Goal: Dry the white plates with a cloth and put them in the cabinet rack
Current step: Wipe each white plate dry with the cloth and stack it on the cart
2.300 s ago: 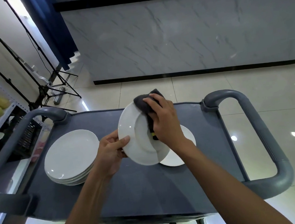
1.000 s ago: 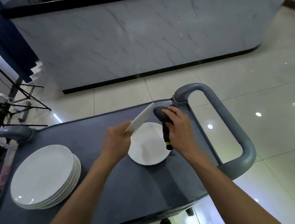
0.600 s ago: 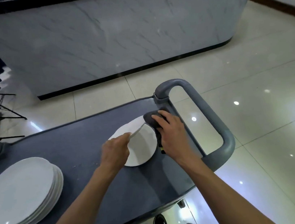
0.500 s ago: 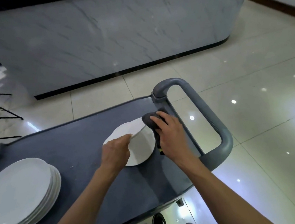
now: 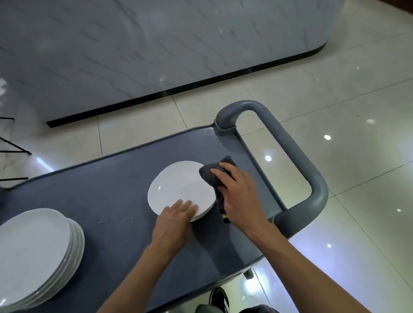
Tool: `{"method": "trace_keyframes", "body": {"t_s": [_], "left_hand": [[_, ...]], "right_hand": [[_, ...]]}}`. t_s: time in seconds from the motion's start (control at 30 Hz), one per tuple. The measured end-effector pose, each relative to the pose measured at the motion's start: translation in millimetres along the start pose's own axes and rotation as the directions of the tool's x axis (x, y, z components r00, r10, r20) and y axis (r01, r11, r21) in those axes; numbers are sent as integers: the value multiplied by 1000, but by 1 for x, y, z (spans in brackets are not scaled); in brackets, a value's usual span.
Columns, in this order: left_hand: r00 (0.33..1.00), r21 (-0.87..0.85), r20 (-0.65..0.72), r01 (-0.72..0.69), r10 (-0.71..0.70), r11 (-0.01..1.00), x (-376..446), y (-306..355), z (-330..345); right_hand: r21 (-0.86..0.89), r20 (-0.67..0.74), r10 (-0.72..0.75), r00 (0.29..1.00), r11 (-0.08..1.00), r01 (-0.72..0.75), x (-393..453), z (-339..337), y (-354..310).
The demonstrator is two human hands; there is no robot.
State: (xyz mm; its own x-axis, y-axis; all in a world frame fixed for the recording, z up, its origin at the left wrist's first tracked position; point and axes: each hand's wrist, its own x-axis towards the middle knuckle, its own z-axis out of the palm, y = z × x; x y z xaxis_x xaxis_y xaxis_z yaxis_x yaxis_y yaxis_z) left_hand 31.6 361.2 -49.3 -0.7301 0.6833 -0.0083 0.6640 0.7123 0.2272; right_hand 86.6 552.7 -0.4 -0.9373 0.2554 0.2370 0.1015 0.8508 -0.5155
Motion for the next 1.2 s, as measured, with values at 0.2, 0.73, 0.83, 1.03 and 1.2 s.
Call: {"method": "trace_keyframes", "body": {"t_s": [0.2, 0.73, 0.83, 1.03, 1.2], "left_hand": [[999, 42, 31, -45, 44, 998, -4, -8, 5], [995, -16, 92, 28, -27, 999, -3, -7, 24], [996, -33, 88, 29, -26, 999, 1, -9, 23], [993, -31, 112, 27, -24, 999, 3, -17, 21], [996, -78, 8, 88, -87, 993, -14, -29, 11]], "right_hand": [[-7, 21, 1, 1000, 1000, -1, -8, 6, 3], [-1, 96, -7, 995, 1000, 7, -19, 11, 0], [3, 91, -11, 996, 1000, 11, -18, 12, -1], [11, 85, -5, 996, 1000, 4, -13, 14, -3], [20, 95, -26, 995, 1000, 24, -3, 22, -16]]}}
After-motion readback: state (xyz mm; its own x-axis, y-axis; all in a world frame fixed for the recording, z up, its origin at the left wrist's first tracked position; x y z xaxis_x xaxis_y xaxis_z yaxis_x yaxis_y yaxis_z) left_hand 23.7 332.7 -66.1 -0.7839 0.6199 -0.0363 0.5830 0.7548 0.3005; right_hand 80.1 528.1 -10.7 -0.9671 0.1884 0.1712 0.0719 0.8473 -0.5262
